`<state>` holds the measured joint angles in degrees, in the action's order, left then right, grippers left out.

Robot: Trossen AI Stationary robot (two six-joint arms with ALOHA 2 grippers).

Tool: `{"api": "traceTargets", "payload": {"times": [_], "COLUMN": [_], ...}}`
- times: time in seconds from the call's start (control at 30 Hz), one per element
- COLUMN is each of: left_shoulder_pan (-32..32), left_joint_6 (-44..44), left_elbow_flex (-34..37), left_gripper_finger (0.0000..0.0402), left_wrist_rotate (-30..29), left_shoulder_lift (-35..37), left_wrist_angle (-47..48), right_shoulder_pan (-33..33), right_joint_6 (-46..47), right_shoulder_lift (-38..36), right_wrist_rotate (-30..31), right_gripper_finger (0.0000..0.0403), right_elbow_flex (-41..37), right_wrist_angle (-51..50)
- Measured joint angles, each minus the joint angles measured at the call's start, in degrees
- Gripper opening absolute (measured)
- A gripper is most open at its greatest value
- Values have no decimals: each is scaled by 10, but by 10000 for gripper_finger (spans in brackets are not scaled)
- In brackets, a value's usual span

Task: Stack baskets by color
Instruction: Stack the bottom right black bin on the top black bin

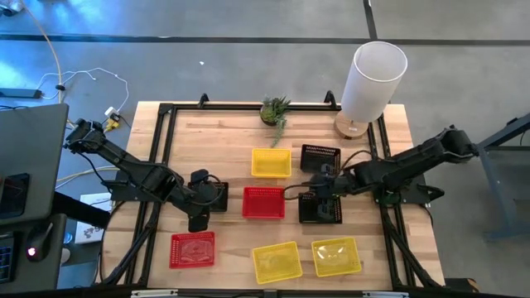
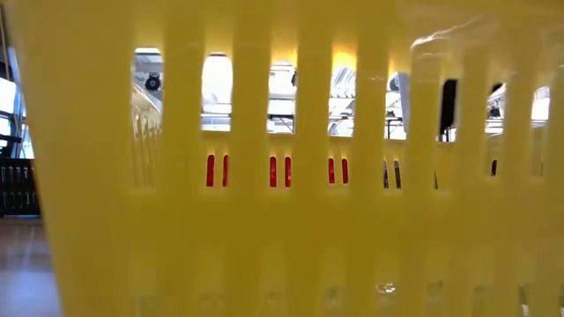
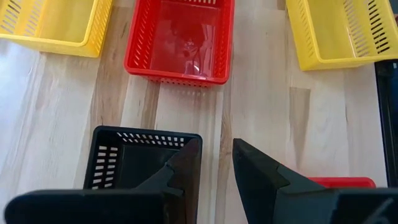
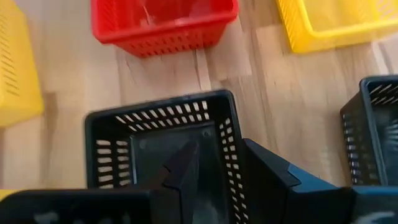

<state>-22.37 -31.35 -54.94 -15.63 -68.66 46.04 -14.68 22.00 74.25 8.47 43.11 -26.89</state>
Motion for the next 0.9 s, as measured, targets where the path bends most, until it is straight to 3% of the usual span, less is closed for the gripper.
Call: {"api": "traceTargets", "payload": {"times": [0.47,0.9], "left_shoulder_pan": [0,0], "left_joint_6": [9,11], "left_elbow_flex": [0,0], "left_gripper_finger": [83,83], "left_wrist_rotate": [0,0], "left_shoulder_lift": [0,0], "left_wrist_angle": [0,0], "right_shoulder_pan": [0,0], "right_joint_6": [24,51], "right_shoulder_lift": [87,86], "right_wrist_rotate": [3,-2], "right_gripper_finger": [110,110], "right_elbow_flex": [0,16], "right_wrist_angle": [-23,-49]}}
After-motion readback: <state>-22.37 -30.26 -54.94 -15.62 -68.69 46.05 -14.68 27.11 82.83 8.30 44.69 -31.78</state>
